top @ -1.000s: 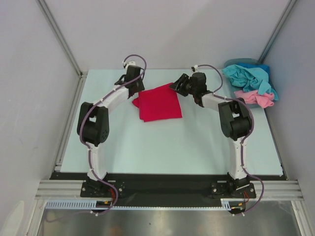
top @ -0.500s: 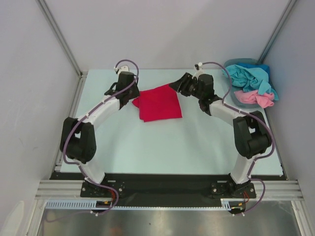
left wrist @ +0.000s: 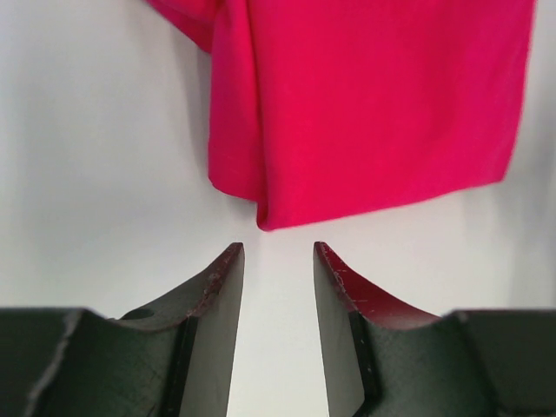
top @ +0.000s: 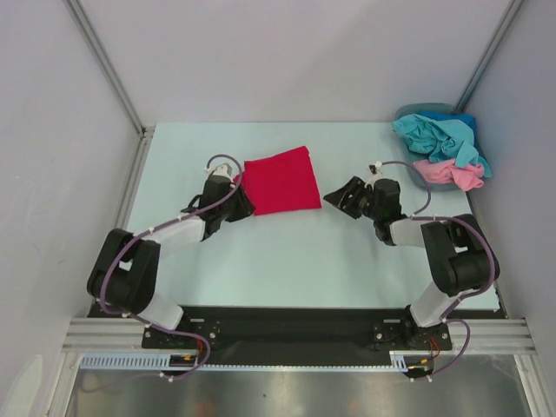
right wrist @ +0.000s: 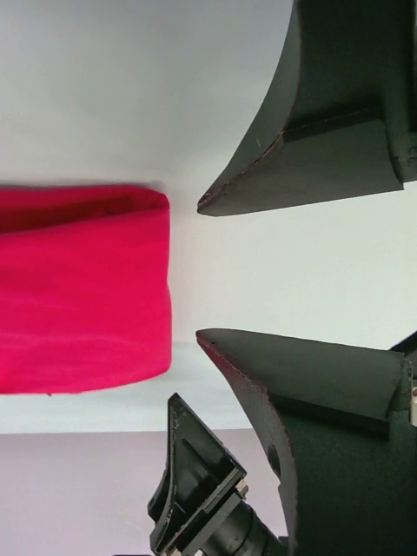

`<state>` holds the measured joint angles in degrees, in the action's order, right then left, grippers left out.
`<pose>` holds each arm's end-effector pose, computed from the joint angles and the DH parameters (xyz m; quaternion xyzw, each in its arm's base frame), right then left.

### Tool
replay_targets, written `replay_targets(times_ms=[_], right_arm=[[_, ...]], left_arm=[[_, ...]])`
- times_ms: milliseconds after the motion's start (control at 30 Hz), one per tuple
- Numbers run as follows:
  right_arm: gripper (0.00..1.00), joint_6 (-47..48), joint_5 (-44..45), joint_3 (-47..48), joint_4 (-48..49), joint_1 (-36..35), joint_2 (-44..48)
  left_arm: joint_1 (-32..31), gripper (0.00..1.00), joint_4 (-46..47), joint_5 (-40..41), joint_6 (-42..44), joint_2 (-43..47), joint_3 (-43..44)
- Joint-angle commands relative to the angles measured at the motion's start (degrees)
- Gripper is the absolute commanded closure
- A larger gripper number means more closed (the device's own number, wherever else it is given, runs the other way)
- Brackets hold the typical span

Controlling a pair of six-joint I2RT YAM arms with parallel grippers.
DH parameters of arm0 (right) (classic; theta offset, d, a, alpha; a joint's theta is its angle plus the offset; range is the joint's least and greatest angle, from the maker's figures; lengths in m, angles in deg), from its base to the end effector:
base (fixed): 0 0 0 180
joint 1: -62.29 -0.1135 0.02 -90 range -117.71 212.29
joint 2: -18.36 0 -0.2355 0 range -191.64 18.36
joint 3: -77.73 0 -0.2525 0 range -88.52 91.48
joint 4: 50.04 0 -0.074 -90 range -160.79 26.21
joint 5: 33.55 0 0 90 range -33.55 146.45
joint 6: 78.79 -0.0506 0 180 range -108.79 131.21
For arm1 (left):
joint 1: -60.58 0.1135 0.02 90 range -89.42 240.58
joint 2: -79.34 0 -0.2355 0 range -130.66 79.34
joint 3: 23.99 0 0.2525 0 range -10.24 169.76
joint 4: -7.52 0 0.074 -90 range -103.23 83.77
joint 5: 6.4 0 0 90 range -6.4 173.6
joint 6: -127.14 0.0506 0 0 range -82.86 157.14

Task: Fold and stack the t-shirts
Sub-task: Fold the tshirt

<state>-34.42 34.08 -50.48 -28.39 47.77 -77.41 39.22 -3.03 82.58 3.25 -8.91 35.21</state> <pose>0.3215 0.1032 0.1266 0.1145 0.8140 0.4132 0.3919 0.3066 -0.1209 0.1469 -0.0950 0.8998 -0.2046 0.3735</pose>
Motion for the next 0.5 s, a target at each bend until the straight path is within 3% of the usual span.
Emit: replay_targets(times_ms=[0,100,467], right_arm=[[0.41,0.10,-1.36,-1.56,6.53,-0.24,4.79],[0.41,0.98,-1.01,-3.23,5.56,-0.24,6.46],[0.36,1.86,-1.62,-9.12,5.64,-0.33,11.12]], left_arm=[[0.18,0.57,8.92,-4.95,-3.80,5.80,-3.42],[-0.69,0.58,10.77,-6.19,-5.40,8.00,-6.07],[-4.56,0.58,6.65,3.54,-3.11,14.24,-10.55]])
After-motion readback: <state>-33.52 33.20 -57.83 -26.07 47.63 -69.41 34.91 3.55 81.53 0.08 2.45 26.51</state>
